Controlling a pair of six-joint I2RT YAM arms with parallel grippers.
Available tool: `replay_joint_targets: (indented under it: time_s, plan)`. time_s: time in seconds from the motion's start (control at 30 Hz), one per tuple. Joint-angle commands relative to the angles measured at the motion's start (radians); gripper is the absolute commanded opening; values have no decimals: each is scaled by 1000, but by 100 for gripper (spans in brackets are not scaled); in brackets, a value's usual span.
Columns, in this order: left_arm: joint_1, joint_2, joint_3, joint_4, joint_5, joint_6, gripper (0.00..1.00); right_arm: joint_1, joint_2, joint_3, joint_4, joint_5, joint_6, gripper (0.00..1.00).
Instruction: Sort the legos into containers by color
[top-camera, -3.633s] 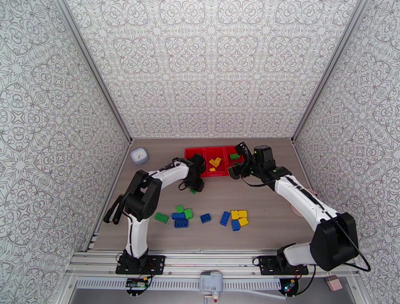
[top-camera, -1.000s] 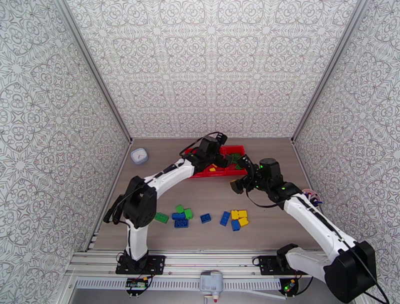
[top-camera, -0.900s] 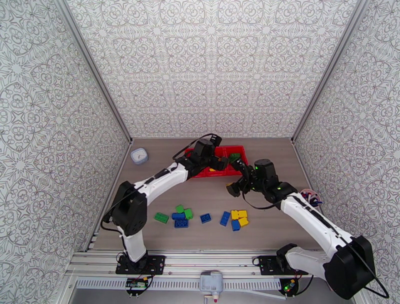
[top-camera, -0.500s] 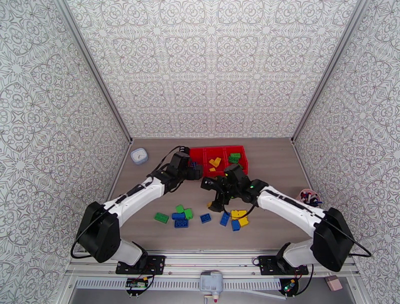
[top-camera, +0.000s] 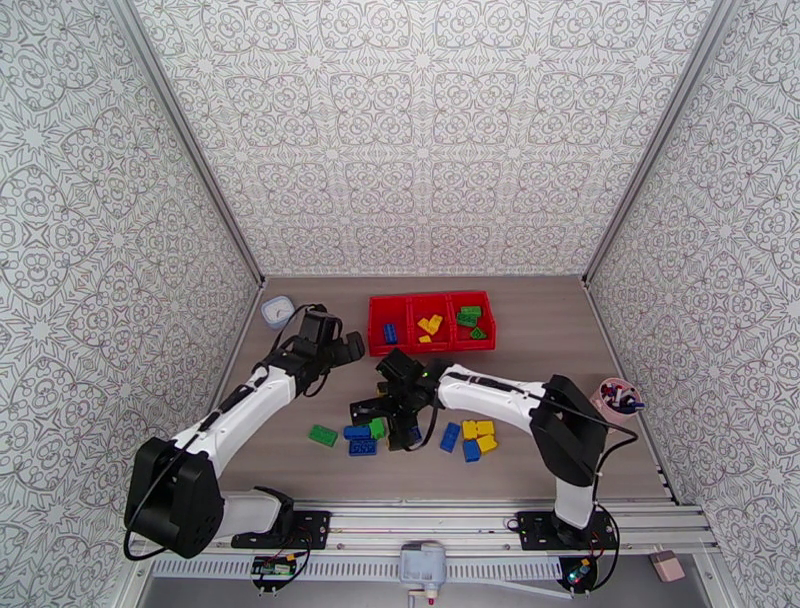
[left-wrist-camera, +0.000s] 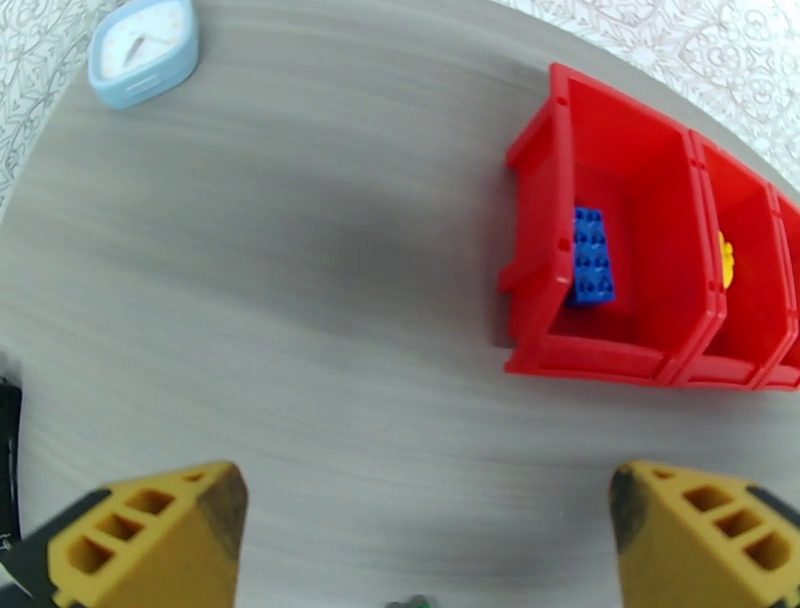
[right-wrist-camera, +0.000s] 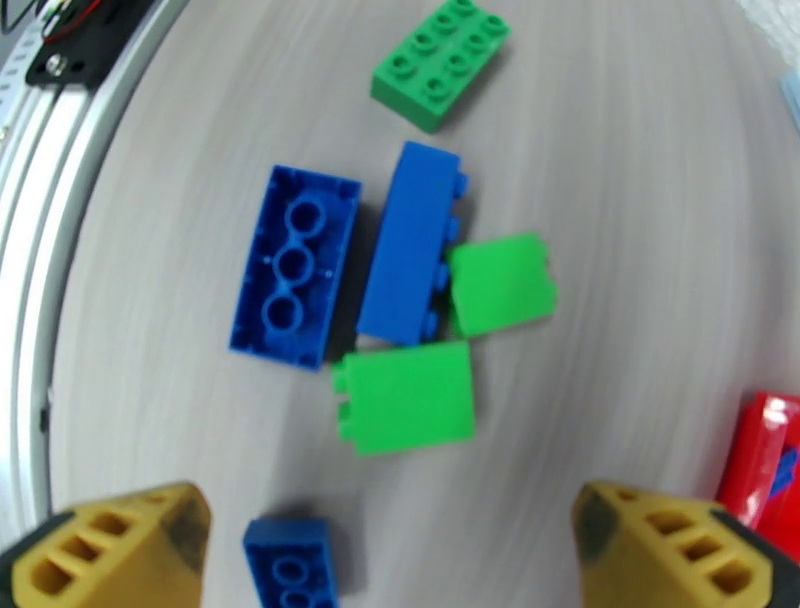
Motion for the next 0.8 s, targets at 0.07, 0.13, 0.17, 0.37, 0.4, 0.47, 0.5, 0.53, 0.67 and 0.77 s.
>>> replay_joint_targets:
  time_s: [0.07, 0.13, 0.17, 0.37, 0.4, 0.47, 0.5, 0.53, 0.67, 0.77]
  plan:
    - [21, -20, -21, -18, 34, -10, 100, 30, 95, 118, -88, 20, -57, 99]
    - [25, -20, -25, -13, 42, -9, 100, 36, 125, 146, -104, 15, -61, 99]
    - [25, -20, -26, -13, 44, -9, 99, 38, 138, 159, -108, 14, -62, 99]
    - [32, -23, -31, -8, 51, -4, 100, 45, 199, 212, -145, 15, -69, 94]
    - [33, -23, -33, -5, 51, -4, 100, 44, 207, 217, -147, 15, -70, 92]
    - [33, -23, -34, -3, 53, -4, 100, 44, 222, 229, -155, 10, -71, 88]
    - [33, -23, -34, -2, 54, -4, 100, 44, 231, 240, -162, 4, -71, 86]
    - [32, -22, -34, -2, 56, -4, 100, 44, 239, 248, -168, 1, -71, 83]
    - [33, -23, -34, -4, 56, -3, 99, 44, 262, 274, -193, -2, -74, 74]
    - [32, -25, -33, -4, 55, -1, 100, 44, 266, 277, -198, 3, -73, 67]
